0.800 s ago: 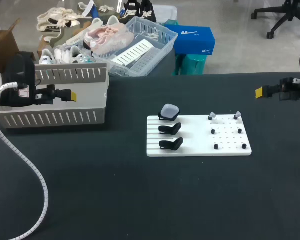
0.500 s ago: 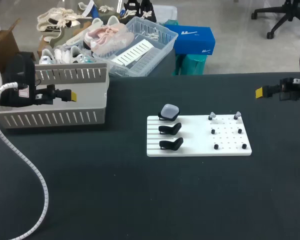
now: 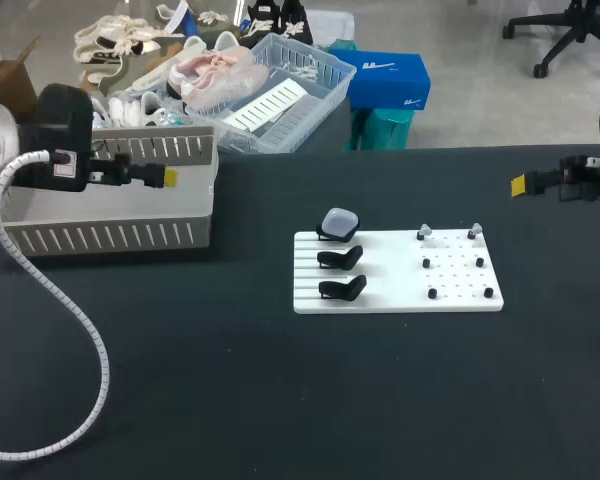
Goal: Pick up each earbud case from the left stands, insert the matching earbuds, close the lid, and place the case in the box.
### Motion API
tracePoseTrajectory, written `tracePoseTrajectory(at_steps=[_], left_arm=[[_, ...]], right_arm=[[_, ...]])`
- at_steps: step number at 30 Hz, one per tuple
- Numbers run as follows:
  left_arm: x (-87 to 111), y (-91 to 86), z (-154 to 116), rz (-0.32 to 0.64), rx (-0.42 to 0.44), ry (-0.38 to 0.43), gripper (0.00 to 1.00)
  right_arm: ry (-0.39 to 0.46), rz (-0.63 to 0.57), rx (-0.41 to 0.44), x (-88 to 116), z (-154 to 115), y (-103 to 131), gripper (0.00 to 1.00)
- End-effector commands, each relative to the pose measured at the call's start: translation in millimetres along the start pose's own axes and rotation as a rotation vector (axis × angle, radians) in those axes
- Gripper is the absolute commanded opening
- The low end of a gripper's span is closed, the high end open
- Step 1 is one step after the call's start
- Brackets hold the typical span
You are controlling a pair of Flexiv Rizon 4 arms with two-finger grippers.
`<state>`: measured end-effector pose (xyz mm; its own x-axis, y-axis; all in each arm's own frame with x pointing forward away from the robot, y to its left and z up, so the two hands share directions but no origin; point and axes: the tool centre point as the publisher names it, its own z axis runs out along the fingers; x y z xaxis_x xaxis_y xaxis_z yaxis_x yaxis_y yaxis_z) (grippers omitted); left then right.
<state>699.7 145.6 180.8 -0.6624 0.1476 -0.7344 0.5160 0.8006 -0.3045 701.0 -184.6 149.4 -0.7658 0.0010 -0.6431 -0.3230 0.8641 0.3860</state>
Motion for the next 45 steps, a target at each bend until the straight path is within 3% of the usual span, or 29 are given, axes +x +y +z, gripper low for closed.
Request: tracePoseTrajectory(at_steps=[1, 7, 8, 11, 16, 23, 31, 37, 45], left_arm=[[7.8, -14.2, -4.1, 0.153, 0.160, -0.144, 1.00], [6.1, -35.2, 4.4, 0.336, 0.257, -0.169, 1.00], [5.3, -37.0, 11.0, 0.413, 0.271, -0.159, 1.00], [0.7, -38.9, 27.2, 0.527, 0.310, -0.162, 1.00], [-15.0, -39.1, 47.4, 0.631, 0.369, -0.160, 1.00], [-25.5, -36.6, 71.7, 0.701, 0.415, -0.170, 1.00], [-14.4, -31.9, 90.0, 0.747, 0.442, -0.145, 1.00], [-8.4, -42.9, 111.1, 0.744, 0.496, -0.146, 1.00], [1.8, -56.7, 144.7, 0.853, 0.524, -0.148, 1.00]], right_arm=[[0.000, -0.001, 0.000, 0.2, -0.1, -0.3, 1.00], [0.000, -0.001, 0.000, 0.2, -0.1, -0.3, 1.00], [0.000, -0.001, 0.000, 0.2, -0.1, -0.3, 1.00], [0.000, -0.001, 0.000, 0.2, -0.1, -0.3, 1.00], [0.000, -0.001, 0.000, 0.2, -0.1, -0.3, 1.00], [0.000, -0.001, 0.000, 0.2, -0.1, -0.3, 1.00], [0.000, -0.001, 0.000, 0.2, -0.1, -0.3, 1.00], [0.000, -0.001, 0.000, 0.2, -0.1, -0.3, 1.00], [0.000, -0.001, 0.000, 0.2, -0.1, -0.3, 1.00]])
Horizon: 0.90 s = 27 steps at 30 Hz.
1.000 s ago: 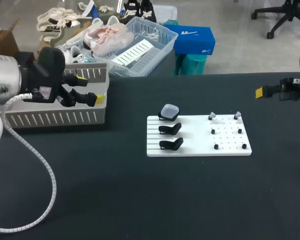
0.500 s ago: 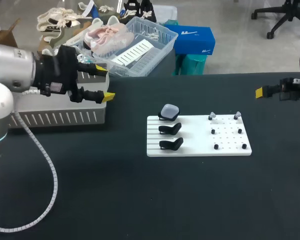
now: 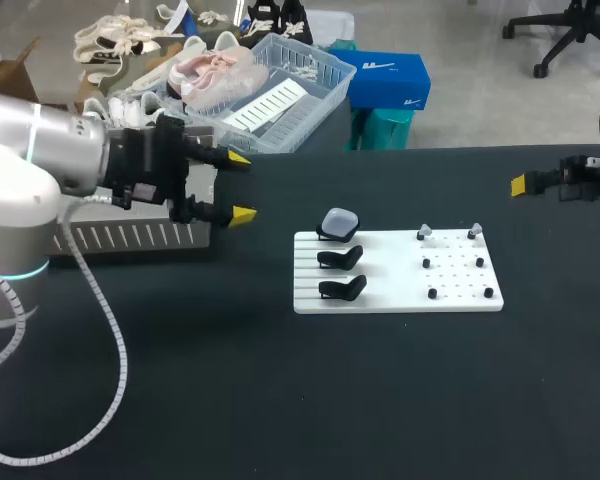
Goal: Pick up each earbud case from the left stands, insert the matching earbuds, close the lid, and place the case in the box.
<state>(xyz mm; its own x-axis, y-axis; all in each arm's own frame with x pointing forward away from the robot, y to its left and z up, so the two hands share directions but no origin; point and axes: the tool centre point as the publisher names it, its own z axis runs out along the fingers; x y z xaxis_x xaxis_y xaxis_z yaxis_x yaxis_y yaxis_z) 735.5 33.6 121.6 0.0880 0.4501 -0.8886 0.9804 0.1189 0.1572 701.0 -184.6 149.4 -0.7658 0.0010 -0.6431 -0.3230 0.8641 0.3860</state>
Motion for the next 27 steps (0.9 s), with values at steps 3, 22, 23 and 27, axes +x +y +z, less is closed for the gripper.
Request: tracePoseTrajectory(at_steps=[3, 22, 23, 27], left_arm=[[5.4, 9.2, 35.0, 0.013, 0.035, 0.002, 1.00], [5.6, 20.1, 94.6, 0.023, 0.135, -0.001, 1.00], [6.6, 21.6, 97.4, 0.011, 0.137, 0.003, 1.00], [15.1, 28.8, 110.3, -0.013, 0.120, 0.022, 1.00]], right_arm=[[0.000, -0.001, 0.000, 0.3, -0.1, -0.3, 1.00], [0.000, -0.001, 0.000, 0.3, -0.1, -0.3, 1.00], [0.000, -0.001, 0.000, 0.3, -0.1, -0.3, 1.00], [0.000, -0.001, 0.000, 0.3, -0.1, -0.3, 1.00]])
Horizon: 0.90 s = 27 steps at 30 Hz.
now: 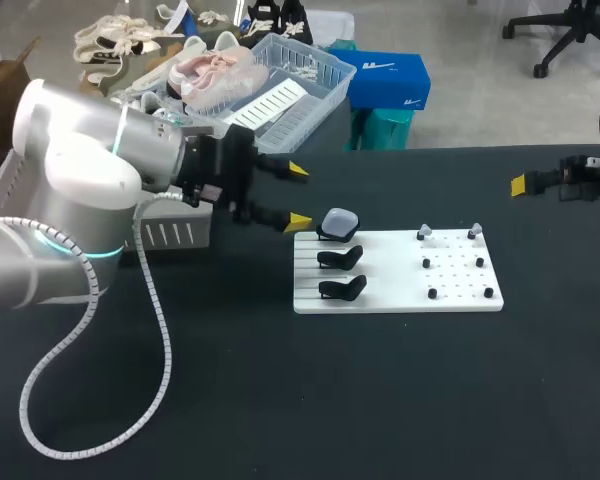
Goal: Pick up each earbud case from the left stands, insert the matching earbuds, close the lid, and place the case in the box.
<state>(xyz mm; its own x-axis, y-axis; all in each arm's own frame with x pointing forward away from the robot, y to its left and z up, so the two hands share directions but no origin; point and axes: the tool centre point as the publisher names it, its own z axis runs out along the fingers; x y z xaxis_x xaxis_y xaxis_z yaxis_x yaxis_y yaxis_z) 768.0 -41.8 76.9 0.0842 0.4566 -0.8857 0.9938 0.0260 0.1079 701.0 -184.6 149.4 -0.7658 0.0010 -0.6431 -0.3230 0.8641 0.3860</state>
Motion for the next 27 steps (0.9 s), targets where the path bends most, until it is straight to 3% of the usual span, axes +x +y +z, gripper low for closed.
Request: tracePoseTrajectory(at_steps=[1, 15, 27], left_arm=[[8.7, 16.4, 19.9, -0.015, 0.012, 0.019, 1.00], [22.6, 7.8, 30.8, -0.090, 0.036, 0.065, 1.00], [25.9, 7.3, 44.7, -0.206, -0.004, 0.084, 1.00]], right_arm=[[0.000, -0.001, 0.000, 0.2, -0.1, -0.3, 1.00], [0.000, -0.001, 0.000, 0.2, -0.1, -0.3, 1.00], [0.000, -0.001, 0.000, 0.2, -0.1, -0.3, 1.00]])
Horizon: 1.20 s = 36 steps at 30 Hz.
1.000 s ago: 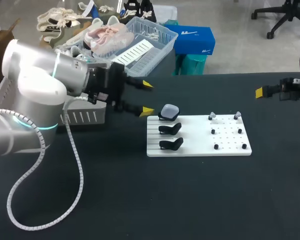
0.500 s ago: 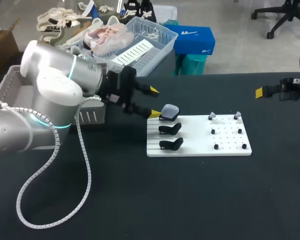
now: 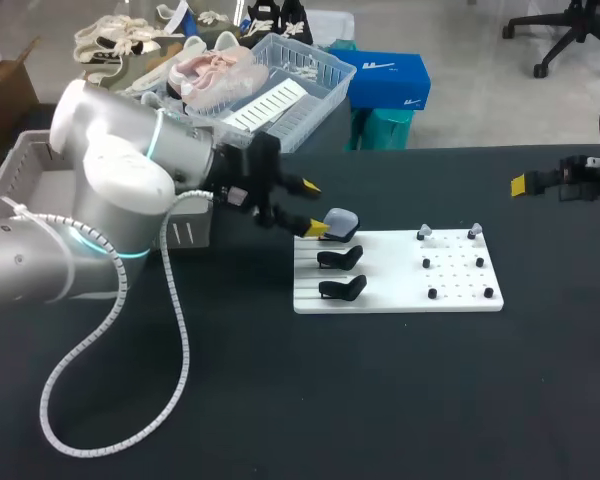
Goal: Pick up each earbud case from the left stands, insert the matching earbuds, close the lid, and place the case in the box.
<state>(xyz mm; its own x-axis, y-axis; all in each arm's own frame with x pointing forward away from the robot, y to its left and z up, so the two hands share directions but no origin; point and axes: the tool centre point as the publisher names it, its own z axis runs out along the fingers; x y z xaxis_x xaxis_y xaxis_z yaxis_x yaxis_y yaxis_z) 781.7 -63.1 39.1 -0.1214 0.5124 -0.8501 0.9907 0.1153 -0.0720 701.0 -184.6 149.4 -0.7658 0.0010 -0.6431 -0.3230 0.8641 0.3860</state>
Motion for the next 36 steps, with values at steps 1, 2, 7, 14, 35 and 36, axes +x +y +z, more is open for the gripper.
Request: tracePoseTrajectory(at_steps=[1, 2, 7, 14, 35, 36], left_arm=[[1.4, -1.9, 9.2, -0.009, -0.013, 0.002, 1.00], [2.5, -2.8, 10.4, -0.009, -0.013, 0.003, 1.00], [6.3, -7.7, 15.3, 0.005, -0.007, 0.006, 1.00], [6.6, -8.5, 17.3, 0.003, 0.000, 0.003, 1.00], [14.1, -8.1, 19.6, -0.031, -0.006, 0.028, 0.87], [14.1, -8.0, 19.7, -0.031, -0.007, 0.028, 0.86]], right_arm=[[0.000, -0.001, 0.000, 0.3, -0.1, -0.3, 1.00], [0.000, -0.001, 0.000, 0.3, -0.1, -0.3, 1.00], [0.000, -0.001, 0.000, 0.3, -0.1, -0.3, 1.00], [0.000, -0.001, 0.000, 0.3, -0.1, -0.3, 1.00], [0.000, -0.001, 0.000, 0.3, -0.1, -0.3, 1.00], [0.000, -0.001, 0.000, 0.3, -0.1, -0.3, 1.00]])
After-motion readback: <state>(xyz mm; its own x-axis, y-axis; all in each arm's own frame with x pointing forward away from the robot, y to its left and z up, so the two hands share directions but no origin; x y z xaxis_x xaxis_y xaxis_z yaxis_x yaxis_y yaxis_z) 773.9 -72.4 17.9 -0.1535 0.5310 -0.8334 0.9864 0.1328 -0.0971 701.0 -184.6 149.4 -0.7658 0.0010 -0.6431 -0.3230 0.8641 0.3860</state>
